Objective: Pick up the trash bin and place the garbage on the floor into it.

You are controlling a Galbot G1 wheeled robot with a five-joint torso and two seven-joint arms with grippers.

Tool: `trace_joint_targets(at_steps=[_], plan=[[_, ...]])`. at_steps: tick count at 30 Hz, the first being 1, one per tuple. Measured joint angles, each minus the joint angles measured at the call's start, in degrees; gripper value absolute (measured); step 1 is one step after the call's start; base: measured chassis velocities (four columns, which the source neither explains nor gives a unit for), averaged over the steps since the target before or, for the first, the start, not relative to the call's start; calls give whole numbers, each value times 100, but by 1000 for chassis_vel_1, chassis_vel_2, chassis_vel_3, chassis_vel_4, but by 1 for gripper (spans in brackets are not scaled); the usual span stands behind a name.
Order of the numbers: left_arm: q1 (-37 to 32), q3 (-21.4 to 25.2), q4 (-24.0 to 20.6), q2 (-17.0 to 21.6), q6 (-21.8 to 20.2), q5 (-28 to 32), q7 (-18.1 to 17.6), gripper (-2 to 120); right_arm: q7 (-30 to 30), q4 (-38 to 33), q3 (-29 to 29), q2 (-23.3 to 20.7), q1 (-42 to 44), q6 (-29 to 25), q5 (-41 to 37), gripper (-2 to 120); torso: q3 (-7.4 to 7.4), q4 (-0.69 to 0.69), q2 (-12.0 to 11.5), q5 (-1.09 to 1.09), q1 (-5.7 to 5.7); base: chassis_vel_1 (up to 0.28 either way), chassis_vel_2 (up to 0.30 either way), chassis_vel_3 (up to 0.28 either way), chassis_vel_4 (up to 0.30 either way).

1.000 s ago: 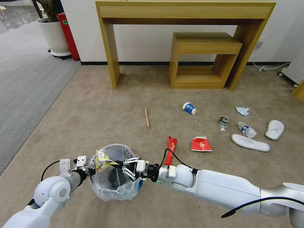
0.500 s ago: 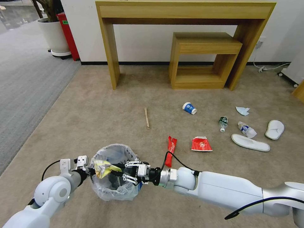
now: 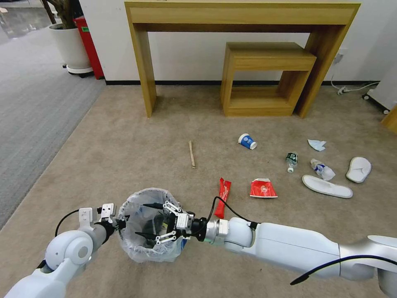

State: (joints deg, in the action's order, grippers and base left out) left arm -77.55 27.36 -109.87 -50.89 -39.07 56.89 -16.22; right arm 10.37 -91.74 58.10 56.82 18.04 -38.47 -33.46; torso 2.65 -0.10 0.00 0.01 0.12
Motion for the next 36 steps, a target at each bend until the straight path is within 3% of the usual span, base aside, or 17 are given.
trace_joint_targets(at_steps=[17,24,36], plan=[[17,-27,77,-63,48,-101,82,0,-223,-253,-351,301,-293,111,-172,100,0,1,0,0,0,0,0,0,0],[17,-28,105,-64,62,-145,112,0,-388,-357,-800,424,-468,190,-306,100,0,1,0,-1,0,0,0,0,0],[-136,102,109,-8,120,-195,215,0,-437,-353,-1667,-64,-94,254,-311,100,1,-2,0,-5,1,0,0,0,0]])
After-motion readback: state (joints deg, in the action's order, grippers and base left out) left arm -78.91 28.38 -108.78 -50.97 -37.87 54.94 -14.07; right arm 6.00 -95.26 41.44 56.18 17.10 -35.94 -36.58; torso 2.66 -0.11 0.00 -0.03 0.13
